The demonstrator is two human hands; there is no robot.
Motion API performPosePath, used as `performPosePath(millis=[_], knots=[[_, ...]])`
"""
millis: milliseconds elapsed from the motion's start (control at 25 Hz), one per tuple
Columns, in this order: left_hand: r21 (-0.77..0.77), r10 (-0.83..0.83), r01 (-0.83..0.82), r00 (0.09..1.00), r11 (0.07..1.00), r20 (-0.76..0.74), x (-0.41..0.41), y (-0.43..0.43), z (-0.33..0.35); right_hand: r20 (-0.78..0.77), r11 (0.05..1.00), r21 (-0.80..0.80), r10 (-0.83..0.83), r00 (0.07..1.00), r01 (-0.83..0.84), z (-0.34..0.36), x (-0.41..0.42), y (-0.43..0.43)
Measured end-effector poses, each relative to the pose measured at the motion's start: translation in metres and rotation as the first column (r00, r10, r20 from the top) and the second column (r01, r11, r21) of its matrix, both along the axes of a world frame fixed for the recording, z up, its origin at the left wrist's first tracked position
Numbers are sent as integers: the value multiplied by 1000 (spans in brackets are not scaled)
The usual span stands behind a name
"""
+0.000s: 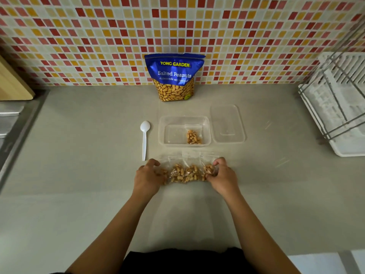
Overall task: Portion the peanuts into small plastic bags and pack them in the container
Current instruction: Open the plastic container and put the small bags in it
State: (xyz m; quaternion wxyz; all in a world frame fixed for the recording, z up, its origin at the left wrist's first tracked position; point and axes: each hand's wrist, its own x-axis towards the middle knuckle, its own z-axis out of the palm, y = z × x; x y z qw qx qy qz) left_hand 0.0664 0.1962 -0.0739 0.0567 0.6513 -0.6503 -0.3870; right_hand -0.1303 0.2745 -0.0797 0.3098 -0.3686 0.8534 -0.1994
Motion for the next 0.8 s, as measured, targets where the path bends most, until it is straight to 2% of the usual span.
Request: performPosePath(millis=[120,240,360,440,520,640,800], knots=[[-133,5,-5,1000,991,2,1,8,15,-10,992,-104,-66,998,65,-2,-1,10],[-310,-20,-9,996,951,-91,1,4,48,55,929,-332,-156,986,165,11,-5,13],[-351,-64,-8,979,936,-192,-13,-28,79,232,853,-503,-23,973,140,43,-2,-18],[-352,-72,8,983,936,-170,-32,-57,84,346,873,-473,59,936,120,59,3,-51],[-320,-95,62,992,945,-87,-50,-80,74,379,920,-378,56,924,100,55,6,-85],[-230,-151,159,987,960,50,-68,-90,51,224,975,-219,97,970,-47,36,7,-116],[-168,-236,286,934,943,268,-77,-90,36,59,970,-31,243,968,-242,21,8,-131]])
